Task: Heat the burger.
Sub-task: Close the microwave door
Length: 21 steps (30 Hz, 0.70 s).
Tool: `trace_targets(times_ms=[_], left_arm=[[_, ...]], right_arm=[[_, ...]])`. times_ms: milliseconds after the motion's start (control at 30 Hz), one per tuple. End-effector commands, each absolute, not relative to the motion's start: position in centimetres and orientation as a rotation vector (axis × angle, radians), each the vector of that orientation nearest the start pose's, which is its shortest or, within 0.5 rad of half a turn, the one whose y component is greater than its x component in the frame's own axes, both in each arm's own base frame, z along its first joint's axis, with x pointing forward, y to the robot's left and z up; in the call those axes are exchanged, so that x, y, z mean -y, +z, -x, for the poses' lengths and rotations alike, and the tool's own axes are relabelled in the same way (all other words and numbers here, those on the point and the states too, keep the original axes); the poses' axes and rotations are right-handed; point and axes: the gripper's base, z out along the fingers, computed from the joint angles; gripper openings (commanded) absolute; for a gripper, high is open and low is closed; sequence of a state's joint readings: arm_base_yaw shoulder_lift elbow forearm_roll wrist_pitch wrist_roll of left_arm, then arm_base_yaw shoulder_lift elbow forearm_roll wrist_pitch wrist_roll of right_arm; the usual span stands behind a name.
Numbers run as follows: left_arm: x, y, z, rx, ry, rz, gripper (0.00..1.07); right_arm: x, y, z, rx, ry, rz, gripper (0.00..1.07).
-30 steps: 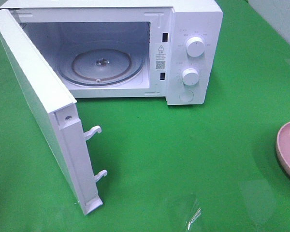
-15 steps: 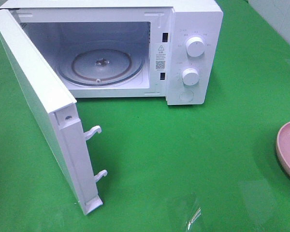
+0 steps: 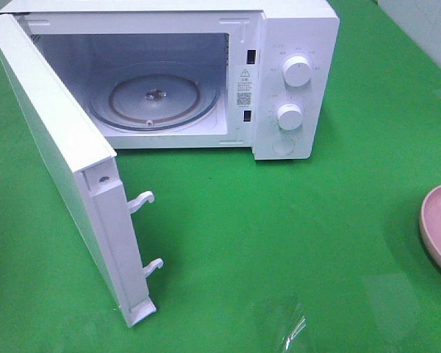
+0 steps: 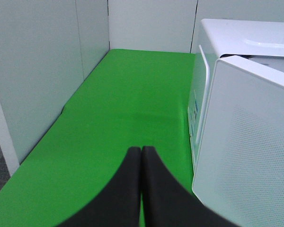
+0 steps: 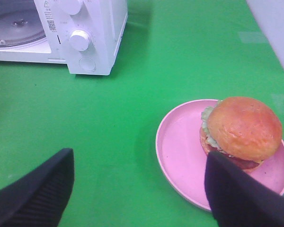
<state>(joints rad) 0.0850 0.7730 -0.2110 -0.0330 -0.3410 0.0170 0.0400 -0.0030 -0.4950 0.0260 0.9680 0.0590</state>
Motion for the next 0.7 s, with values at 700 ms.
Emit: trace_targets(times_ms=[700], left_arm=[[3.5,20.5,-20.0,-1.745,-0.260,-0.233,0.00]], right_arm=[[-0.2,28.3,0.5,-1.921,0.099,-0.014,0.73]])
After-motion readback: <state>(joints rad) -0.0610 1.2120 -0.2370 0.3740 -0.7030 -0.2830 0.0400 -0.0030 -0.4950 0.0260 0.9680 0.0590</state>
